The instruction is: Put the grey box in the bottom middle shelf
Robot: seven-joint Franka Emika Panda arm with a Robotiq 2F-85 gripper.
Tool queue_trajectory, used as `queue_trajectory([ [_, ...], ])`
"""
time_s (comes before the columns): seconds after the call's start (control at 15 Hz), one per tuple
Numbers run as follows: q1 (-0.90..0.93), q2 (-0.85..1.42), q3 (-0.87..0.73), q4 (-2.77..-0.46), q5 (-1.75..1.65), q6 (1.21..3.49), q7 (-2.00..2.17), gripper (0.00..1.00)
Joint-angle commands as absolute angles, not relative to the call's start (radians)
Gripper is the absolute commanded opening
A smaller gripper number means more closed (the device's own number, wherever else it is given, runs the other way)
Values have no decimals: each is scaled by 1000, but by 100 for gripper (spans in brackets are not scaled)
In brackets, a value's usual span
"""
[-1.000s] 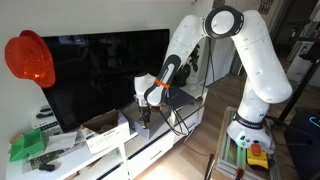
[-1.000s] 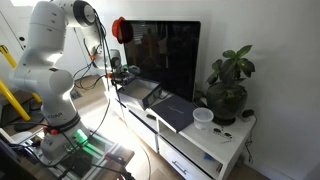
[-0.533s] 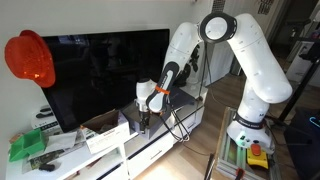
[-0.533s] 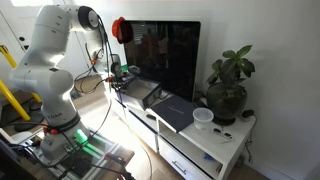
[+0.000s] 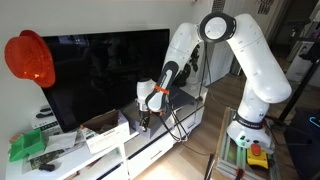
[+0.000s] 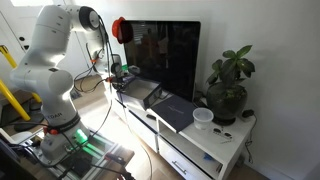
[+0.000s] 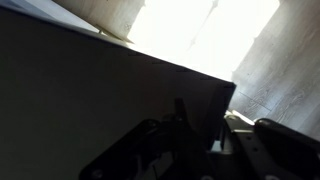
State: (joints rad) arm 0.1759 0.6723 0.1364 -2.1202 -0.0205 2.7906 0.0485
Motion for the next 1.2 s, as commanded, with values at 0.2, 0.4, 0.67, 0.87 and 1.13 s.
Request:
queue_trajectory([
  [0.2,178,583,143,-2194,16,2759,77,0],
  [0.4,192,538,140,-2226,14,2740,99,1],
  [0.67,226,457,129,-2269,1,2647,149,1],
  [0.87,253,383,125,-2307,-15,2562,191,1],
  [1.13,259,297,154,-2352,2,2475,207,1],
])
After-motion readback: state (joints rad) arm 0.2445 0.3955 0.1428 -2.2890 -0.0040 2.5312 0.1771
